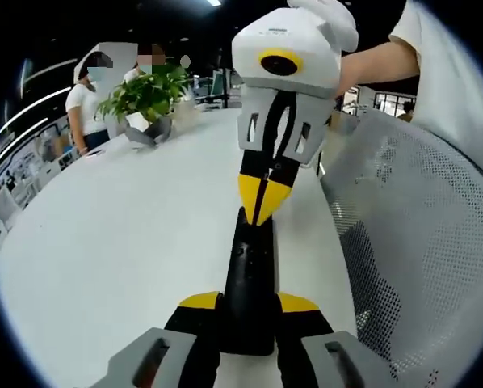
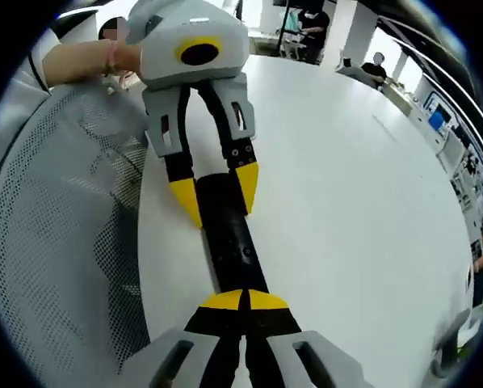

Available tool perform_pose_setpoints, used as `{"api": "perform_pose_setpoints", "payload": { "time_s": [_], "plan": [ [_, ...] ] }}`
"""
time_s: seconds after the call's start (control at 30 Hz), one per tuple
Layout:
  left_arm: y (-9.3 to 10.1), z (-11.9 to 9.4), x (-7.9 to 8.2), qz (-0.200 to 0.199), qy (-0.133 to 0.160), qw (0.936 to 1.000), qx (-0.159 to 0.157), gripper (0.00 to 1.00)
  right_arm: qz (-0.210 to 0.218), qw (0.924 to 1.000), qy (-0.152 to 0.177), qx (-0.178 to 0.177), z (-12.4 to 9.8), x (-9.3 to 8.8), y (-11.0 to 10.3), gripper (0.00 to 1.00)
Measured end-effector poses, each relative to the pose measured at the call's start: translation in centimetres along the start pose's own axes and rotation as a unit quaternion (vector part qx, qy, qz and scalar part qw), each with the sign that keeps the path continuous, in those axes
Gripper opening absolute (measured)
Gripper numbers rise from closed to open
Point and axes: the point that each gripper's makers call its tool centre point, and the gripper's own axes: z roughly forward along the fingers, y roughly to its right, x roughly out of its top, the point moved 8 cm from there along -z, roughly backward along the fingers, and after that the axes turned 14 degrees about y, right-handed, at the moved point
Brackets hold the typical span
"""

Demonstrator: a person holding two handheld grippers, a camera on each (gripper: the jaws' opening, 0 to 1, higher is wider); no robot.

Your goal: Press the specified remote control buttons in sequence, fully releasing each button before pressing the next.

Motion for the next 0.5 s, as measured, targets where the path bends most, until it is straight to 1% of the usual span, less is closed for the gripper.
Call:
{"api": "perform_pose_setpoints", "payload": {
  "time_s": [0.1, 0.13, 0.17, 0.2, 0.37, 0.5],
  "plan": [
    [0.07, -0.02, -0.01, 0.007, -0.001, 1.0, -0.004, 0.24, -0.001, 0.9999, 0.006, 0.009, -0.27, -0.19, 0.04, 0.0],
    [0.14, -0.03, -0.02, 0.011, 0.0, 0.9999, -0.008, 0.24, 0.01, 0.9996, 0.01, 0.025, -0.39, -0.25, -0.17, 0.0],
    [0.31, -0.08, -0.05, 0.012, 0.002, 0.9998, -0.015, 0.24, 0.029, 0.999, 0.013, 0.031, -0.47, -0.29, -0.38, 0.0],
    [0.4, -0.11, -0.1, 0.012, 0.003, 0.9998, -0.019, 0.24, 0.036, 0.9987, 0.015, 0.032, -0.62, -0.33, -0.39, 0.0],
    [0.35, -0.16, -0.36, 0.018, 0.016, 0.9992, -0.032, 0.24, 0.024, 0.9989, 0.025, 0.031, -0.64, -0.07, -0.49, 0.0],
    [0.36, -0.07, -0.41, 0.017, 0.019, 0.9991, -0.034, 0.24, 0.029, 0.9982, 0.032, 0.041, 0.03, 0.34, -0.68, 0.0]
  ]
}}
